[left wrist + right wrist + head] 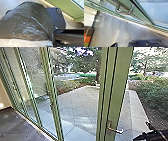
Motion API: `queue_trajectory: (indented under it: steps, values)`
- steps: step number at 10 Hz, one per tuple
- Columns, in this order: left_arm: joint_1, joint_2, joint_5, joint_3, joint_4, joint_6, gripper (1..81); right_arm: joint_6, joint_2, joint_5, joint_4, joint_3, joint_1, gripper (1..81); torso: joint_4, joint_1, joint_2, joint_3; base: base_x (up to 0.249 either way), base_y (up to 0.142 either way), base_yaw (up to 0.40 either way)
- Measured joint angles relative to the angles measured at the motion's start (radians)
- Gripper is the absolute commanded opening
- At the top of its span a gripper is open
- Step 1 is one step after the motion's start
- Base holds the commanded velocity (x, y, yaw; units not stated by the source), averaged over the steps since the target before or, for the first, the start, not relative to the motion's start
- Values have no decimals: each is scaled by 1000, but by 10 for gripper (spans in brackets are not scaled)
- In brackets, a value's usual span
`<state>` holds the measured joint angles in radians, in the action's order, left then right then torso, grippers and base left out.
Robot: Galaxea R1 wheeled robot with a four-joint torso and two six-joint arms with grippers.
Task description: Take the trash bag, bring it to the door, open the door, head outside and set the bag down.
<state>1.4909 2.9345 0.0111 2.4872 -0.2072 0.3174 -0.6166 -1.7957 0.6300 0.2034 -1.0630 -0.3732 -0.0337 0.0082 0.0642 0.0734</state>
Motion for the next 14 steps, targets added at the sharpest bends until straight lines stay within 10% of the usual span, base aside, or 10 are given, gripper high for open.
queue_trajectory:
  steps: [14]
  values:
    - [0,44,3,76,-9,-4,10,-313,-319,8,-4,-373,37,811,0,1,-1,2,0,0,0]
